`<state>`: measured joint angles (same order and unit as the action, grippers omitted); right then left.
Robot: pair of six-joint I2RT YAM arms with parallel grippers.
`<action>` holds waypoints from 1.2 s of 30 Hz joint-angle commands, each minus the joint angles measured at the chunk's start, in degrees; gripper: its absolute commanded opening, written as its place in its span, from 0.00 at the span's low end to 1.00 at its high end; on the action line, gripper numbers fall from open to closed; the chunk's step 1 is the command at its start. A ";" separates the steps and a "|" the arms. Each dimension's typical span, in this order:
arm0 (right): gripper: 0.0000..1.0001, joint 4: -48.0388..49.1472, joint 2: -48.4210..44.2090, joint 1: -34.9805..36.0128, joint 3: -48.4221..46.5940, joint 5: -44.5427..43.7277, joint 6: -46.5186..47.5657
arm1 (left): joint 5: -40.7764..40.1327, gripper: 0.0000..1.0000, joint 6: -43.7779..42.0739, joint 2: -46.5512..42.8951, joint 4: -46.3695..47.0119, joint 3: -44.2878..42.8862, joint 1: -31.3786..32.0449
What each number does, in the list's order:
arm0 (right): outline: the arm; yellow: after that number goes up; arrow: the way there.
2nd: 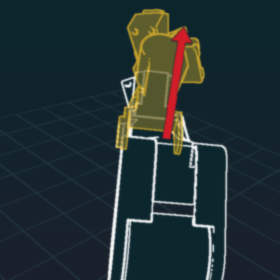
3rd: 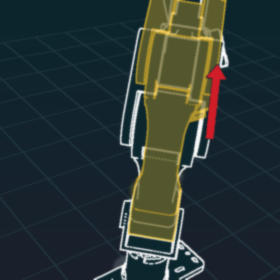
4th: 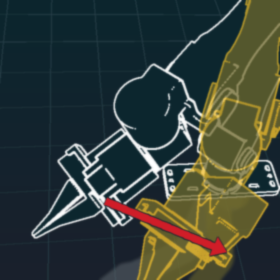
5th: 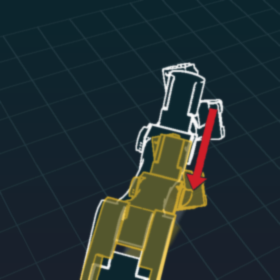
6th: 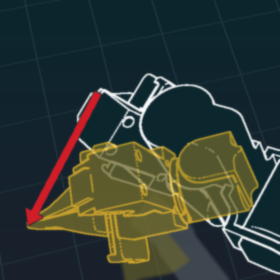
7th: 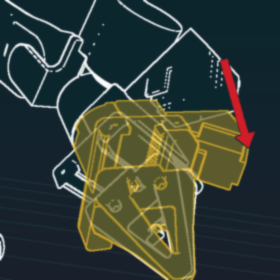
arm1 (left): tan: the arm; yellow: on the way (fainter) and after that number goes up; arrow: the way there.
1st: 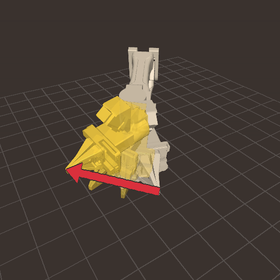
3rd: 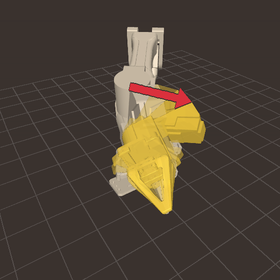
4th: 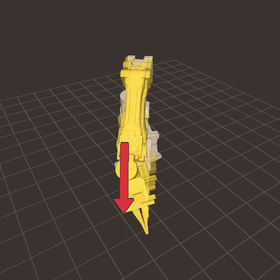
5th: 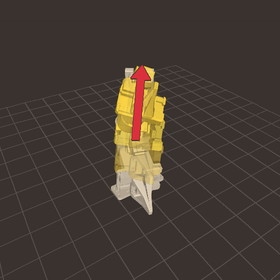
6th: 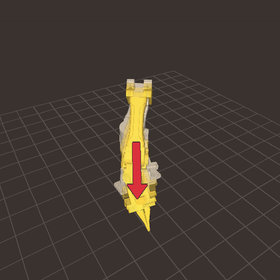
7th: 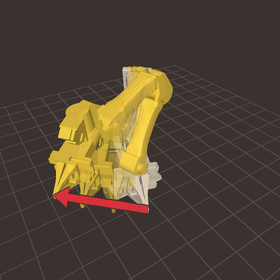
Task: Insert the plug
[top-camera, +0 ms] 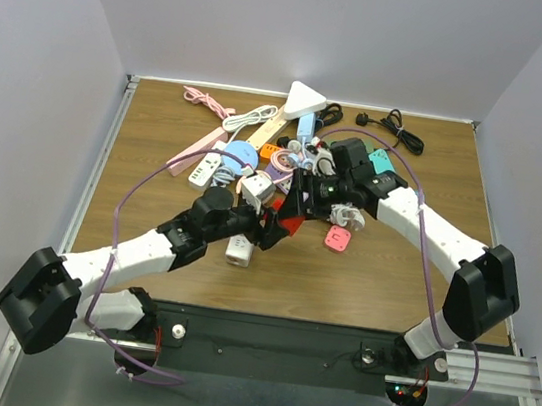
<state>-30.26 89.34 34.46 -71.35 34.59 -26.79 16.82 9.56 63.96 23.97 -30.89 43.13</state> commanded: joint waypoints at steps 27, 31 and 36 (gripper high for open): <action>0.00 0.82 20.08 -0.36 -29.55 -9.62 34.60 | -3.81 0.88 27.26 7.83 1.61 4.79 -24.23; 0.00 0.91 20.87 1.66 -29.90 -12.87 37.33 | -3.72 0.88 27.26 11.00 2.84 2.42 -25.12; 0.00 0.99 23.42 2.63 -31.04 -13.49 39.44 | -2.76 0.88 27.35 13.90 3.72 0.84 -26.43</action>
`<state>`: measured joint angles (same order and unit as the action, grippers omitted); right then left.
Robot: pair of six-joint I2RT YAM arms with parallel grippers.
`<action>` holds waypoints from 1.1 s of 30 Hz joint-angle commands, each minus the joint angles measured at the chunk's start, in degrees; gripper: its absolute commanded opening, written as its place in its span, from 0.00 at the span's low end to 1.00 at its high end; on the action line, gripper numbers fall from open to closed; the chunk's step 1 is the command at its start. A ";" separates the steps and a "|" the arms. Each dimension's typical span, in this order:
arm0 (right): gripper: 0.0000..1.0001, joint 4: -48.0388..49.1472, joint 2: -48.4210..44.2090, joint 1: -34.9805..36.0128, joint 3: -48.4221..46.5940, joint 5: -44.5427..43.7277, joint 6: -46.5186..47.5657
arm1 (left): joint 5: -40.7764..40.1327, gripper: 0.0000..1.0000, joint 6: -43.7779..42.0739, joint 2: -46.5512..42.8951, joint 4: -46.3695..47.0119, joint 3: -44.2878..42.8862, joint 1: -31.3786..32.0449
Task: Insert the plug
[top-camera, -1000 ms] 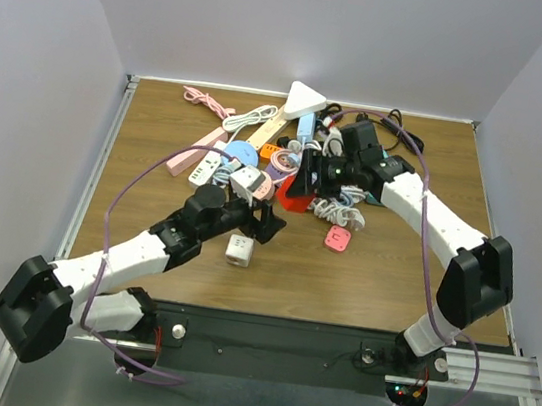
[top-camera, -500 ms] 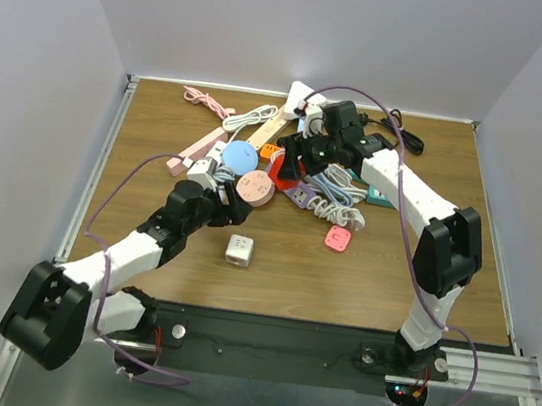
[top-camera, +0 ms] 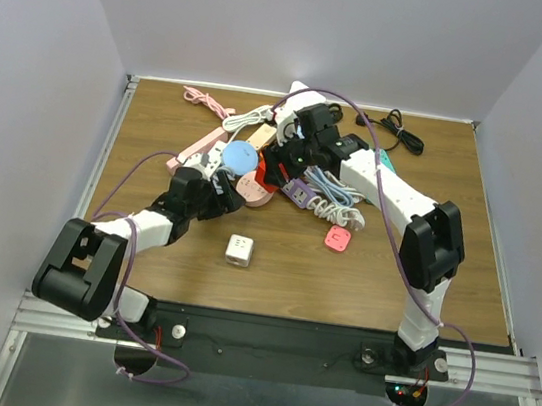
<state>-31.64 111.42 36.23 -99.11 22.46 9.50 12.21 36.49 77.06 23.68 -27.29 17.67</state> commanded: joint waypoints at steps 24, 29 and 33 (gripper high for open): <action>0.00 2.11 6.80 2.27 -6.54 -0.66 5.18 | 2.03 0.88 -0.10 14.16 8.22 -9.01 -2.38; 0.00 2.19 5.75 2.97 -4.69 -1.10 5.53 | 3.26 0.82 -0.02 15.84 8.92 -9.19 -2.47; 0.00 2.19 5.48 3.32 -3.55 -2.59 5.88 | 3.44 0.79 -0.10 16.63 9.28 -8.92 -2.55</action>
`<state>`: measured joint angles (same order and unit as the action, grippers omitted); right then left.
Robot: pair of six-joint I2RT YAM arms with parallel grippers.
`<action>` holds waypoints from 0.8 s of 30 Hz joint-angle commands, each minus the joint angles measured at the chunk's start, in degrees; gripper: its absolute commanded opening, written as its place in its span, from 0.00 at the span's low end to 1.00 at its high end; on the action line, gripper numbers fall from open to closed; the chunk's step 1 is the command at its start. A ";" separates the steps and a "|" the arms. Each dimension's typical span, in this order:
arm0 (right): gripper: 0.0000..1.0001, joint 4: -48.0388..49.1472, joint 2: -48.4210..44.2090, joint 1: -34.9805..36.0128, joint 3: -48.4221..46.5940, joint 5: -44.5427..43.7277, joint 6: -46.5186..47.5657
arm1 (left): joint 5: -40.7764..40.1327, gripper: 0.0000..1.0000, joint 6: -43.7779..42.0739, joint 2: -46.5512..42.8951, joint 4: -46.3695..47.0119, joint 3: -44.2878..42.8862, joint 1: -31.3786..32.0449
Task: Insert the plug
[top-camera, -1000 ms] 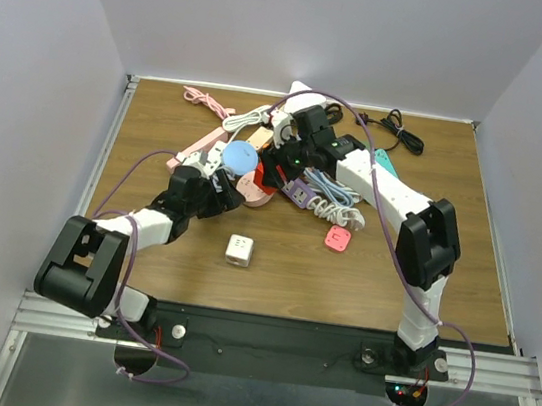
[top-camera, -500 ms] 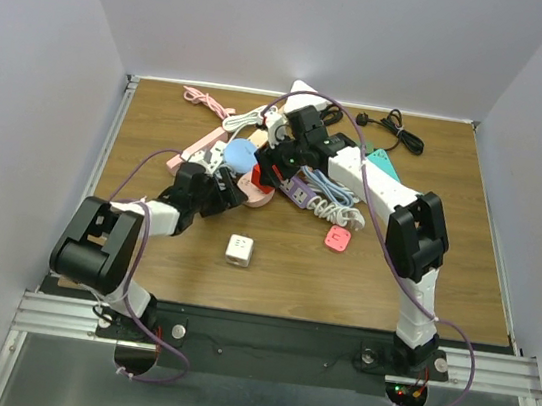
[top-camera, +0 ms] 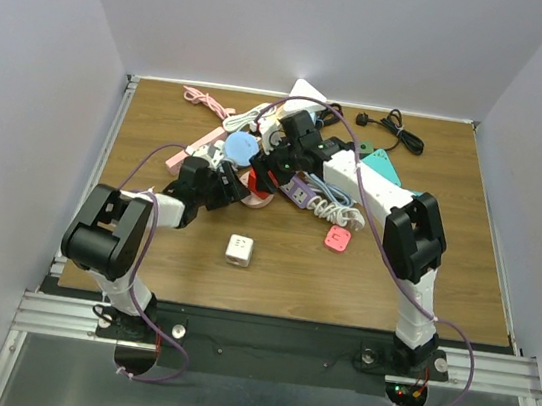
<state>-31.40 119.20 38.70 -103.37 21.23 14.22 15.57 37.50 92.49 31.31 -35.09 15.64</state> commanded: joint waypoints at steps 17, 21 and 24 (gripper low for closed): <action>0.00 2.04 -3.36 0.94 1.68 -8.75 3.62 | 1.30 0.72 -1.72 3.93 1.91 -2.00 -0.52; 0.00 2.04 -3.80 0.85 2.21 -10.25 4.06 | 1.39 0.69 -1.90 4.81 1.91 -2.09 -0.52; 0.00 2.13 -4.06 0.85 2.30 -10.42 3.98 | 1.56 0.67 -2.07 5.07 1.91 -2.26 -0.52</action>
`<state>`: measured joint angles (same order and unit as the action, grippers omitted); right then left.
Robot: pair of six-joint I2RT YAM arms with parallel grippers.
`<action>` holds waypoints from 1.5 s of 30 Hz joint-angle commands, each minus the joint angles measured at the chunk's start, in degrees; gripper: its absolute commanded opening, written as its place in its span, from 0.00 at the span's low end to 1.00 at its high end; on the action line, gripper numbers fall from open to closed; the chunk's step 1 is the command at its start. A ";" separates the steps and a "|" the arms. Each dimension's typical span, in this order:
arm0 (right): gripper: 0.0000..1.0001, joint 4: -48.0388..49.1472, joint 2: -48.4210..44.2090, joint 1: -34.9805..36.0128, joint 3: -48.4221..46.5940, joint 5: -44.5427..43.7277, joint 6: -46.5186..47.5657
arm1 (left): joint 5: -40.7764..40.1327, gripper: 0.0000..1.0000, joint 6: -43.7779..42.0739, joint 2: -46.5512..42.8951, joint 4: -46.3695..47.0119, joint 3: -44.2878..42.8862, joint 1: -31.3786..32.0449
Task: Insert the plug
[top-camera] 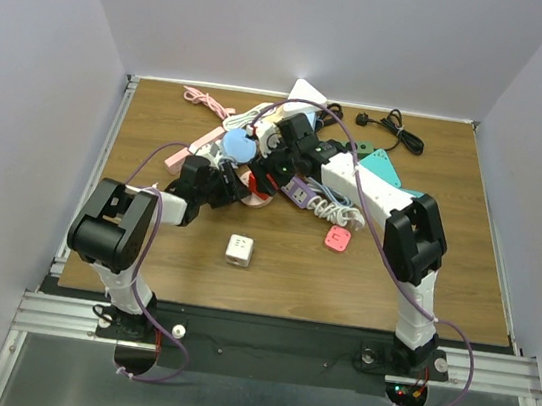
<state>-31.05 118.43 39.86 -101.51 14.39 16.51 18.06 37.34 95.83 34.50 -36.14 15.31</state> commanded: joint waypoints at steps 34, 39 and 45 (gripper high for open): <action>0.00 1.69 -2.59 1.98 4.83 -9.03 5.19 | 0.48 0.64 -4.38 4.89 -4.53 -6.13 -0.19; 0.00 1.78 -1.89 2.86 5.71 -11.23 6.07 | 0.83 0.64 -5.00 5.68 -5.14 -6.93 -0.28; 0.00 1.87 0.13 3.21 6.24 -13.69 6.69 | 1.09 0.64 -5.61 5.95 -5.76 -7.19 -1.07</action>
<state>-28.10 116.62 42.85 -96.99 4.60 21.78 22.04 34.65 99.59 30.39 -41.80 14.90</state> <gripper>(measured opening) 0.681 0.639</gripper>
